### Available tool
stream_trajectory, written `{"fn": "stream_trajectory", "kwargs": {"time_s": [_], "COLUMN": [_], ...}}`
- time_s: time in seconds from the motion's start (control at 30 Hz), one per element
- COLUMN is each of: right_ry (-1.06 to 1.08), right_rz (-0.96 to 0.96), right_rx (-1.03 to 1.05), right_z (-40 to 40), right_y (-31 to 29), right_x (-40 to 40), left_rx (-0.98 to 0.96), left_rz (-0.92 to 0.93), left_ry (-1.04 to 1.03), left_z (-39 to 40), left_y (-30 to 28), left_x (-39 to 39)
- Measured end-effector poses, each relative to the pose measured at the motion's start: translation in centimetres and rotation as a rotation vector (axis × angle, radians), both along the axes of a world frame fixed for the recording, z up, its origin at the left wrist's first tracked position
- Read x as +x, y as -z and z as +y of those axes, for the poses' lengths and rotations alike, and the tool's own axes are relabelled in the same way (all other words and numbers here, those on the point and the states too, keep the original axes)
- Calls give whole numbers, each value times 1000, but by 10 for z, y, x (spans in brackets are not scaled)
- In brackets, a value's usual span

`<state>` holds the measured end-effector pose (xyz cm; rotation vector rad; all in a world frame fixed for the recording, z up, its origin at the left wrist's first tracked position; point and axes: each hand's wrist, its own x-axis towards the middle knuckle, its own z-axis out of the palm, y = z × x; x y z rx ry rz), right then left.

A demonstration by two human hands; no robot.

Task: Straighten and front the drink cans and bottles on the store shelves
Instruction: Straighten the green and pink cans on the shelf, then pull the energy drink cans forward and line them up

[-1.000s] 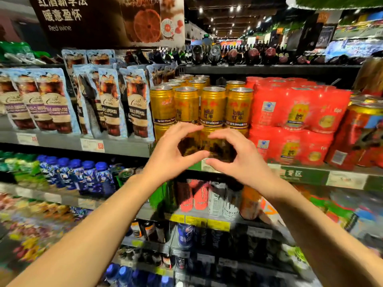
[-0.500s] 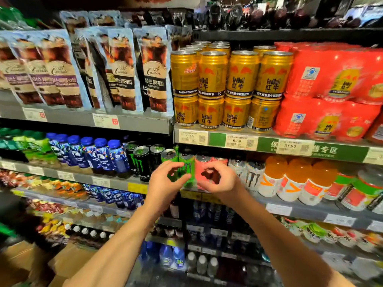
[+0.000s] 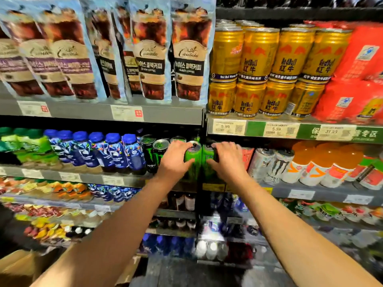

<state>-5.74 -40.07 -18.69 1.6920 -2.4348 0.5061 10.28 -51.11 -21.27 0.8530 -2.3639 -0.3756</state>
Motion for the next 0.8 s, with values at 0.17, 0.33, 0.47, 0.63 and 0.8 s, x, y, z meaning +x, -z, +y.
{"fn": "stream_trajectory", "kwargs": {"time_s": [0.17,0.33,0.47,0.63,0.8], "right_ry": [43,67,28,23,61], "right_rz": [55,16,-123,-98,-121], "right_rx": [29,134,161,206,161], "right_z": [-8,-17,-19,-16,-1], "right_y": [-1,-19,-26,-28,-20], "right_x": [1,-5,-11,-11,-22], "left_rx": [-34,-157,-186,-172,-181], "left_rz": [-27,36,27,42,85], "left_ry": [54,46,56,-17,-47], "left_z": [-6,-6,-6,5,21], "left_y": [3,7,6,8,10], "left_x": [-7,-10,-8,-9,-16]}}
